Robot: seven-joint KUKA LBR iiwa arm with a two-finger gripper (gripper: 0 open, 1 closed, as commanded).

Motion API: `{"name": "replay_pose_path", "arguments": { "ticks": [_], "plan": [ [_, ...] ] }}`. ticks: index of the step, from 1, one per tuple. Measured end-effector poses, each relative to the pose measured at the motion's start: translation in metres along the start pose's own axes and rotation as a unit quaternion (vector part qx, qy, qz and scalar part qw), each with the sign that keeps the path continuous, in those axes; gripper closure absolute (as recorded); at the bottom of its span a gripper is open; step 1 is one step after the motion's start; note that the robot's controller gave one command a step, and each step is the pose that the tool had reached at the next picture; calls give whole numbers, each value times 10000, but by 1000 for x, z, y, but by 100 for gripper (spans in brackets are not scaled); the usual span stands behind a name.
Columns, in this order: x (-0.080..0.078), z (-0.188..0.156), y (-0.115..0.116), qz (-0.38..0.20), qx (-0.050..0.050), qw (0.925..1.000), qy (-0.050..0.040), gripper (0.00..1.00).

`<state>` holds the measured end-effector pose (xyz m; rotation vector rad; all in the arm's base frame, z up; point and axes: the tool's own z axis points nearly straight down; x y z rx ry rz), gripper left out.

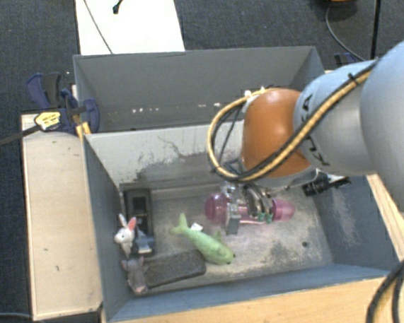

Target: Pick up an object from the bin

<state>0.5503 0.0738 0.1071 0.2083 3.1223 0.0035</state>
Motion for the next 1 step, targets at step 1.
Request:
{"name": "replay_pose_path", "arguments": {
  "ticks": [1],
  "plan": [
    [0,-13,0,-4,-2,10000,-6,100]
  ]
}}
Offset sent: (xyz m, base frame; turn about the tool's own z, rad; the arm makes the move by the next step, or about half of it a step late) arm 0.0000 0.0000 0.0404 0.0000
